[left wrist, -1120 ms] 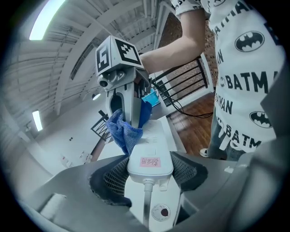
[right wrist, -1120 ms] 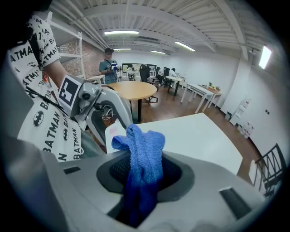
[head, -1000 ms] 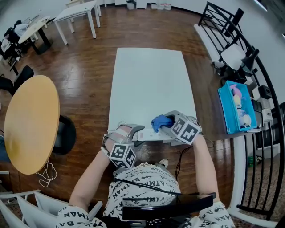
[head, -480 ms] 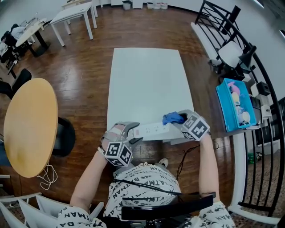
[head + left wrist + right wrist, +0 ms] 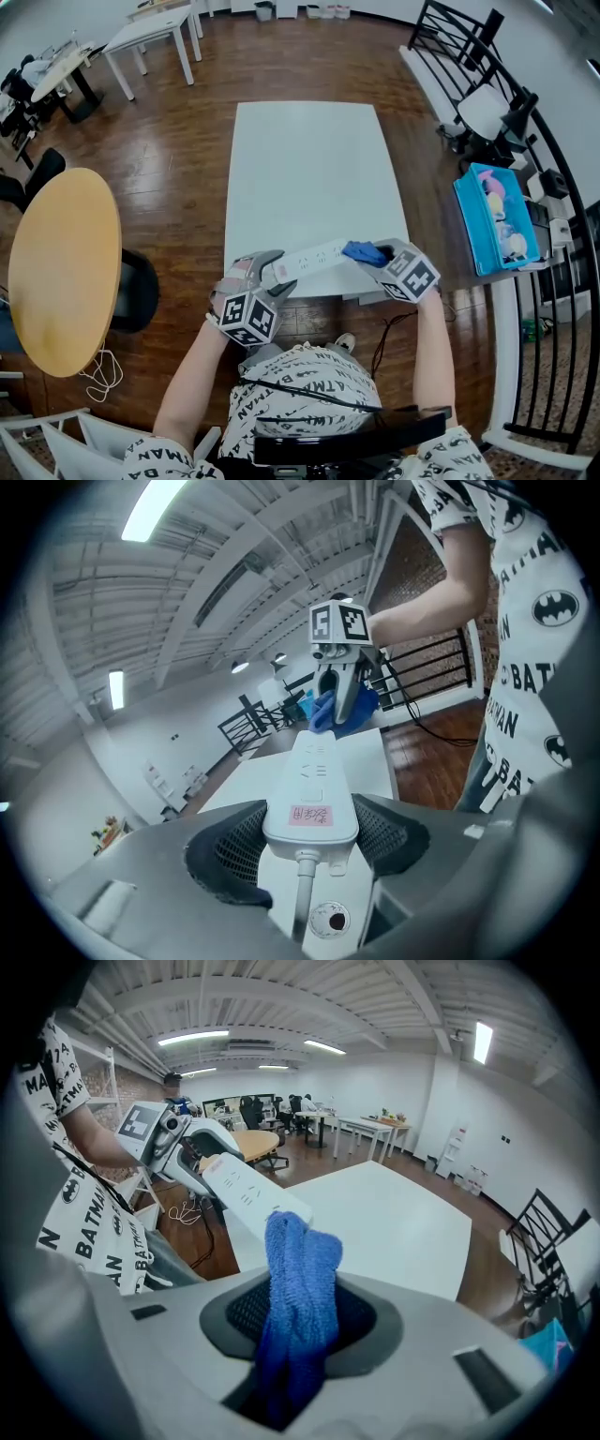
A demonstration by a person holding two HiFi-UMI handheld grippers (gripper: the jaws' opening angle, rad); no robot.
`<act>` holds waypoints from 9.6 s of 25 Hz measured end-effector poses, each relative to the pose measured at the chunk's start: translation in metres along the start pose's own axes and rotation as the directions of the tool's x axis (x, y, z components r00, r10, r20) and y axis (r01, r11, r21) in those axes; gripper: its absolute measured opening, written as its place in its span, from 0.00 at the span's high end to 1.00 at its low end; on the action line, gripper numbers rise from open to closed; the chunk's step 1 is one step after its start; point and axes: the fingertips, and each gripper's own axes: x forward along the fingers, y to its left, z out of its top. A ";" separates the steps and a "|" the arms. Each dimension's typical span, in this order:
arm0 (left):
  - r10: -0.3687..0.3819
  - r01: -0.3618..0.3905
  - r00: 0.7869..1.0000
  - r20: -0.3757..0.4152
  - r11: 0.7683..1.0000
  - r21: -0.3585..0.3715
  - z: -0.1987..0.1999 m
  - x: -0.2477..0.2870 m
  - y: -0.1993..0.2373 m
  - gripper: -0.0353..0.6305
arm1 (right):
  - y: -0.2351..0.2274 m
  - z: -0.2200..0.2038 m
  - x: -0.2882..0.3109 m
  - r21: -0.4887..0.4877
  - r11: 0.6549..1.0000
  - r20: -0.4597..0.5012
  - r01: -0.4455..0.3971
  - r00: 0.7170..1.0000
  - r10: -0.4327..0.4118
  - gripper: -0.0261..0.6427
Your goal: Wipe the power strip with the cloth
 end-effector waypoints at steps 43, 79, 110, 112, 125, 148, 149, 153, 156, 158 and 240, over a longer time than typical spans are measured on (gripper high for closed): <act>0.143 -0.152 0.988 -0.063 0.977 -0.152 0.002 0.008 0.029 0.52 | 0.100 0.089 0.028 -0.076 0.994 0.170 -0.084 0.981 0.096 0.76; 0.029 -0.029 1.000 0.005 0.998 -0.059 0.006 -0.006 -0.006 0.52 | -0.020 0.011 -0.005 0.233 0.963 0.100 0.136 0.982 -0.163 0.76; -0.135 0.127 0.990 0.035 0.979 0.162 0.019 -0.011 -0.035 0.52 | 0.015 0.041 -0.007 -0.137 0.985 0.010 -0.107 0.994 0.110 0.76; -0.144 0.136 0.989 0.031 0.974 0.180 0.022 -0.009 -0.037 0.52 | 0.024 0.047 -0.005 -0.169 0.976 -0.011 -0.137 0.990 0.138 0.76; -0.186 0.181 0.982 0.000 0.953 0.243 0.022 0.008 -0.053 0.52 | 0.079 0.092 0.014 -0.276 0.911 0.018 -0.306 0.946 0.323 0.76; -0.235 0.232 0.968 -0.084 0.972 -0.043 -0.084 0.064 -0.006 0.52 | 0.002 0.021 -0.004 0.184 0.982 0.224 -0.051 0.975 0.009 0.76; -0.246 0.242 0.966 -0.083 0.969 -0.057 -0.086 0.069 -0.005 0.52 | 0.000 0.017 -0.004 0.203 0.978 0.223 -0.043 0.975 -0.004 0.76; -0.280 0.271 0.958 -0.067 0.956 -0.115 -0.090 0.086 0.000 0.52 | -0.006 0.005 -0.002 0.284 0.959 0.236 -0.007 0.970 -0.063 0.76; -0.298 0.287 0.952 -0.067 0.949 -0.131 -0.095 0.097 0.002 0.52 | -0.006 -0.005 0.003 0.326 0.945 0.231 0.004 0.969 -0.084 0.76; -0.314 0.304 0.946 -0.074 0.944 -0.126 -0.098 0.102 0.003 0.52 | -0.004 -0.009 0.004 0.340 0.940 0.227 0.007 0.970 -0.090 0.76; 0.307 -0.276 0.941 -0.141 0.457 -0.846 -0.080 -0.003 0.024 0.95 | 0.036 0.017 0.045 0.596 0.803 0.337 -0.014 0.912 -0.235 0.76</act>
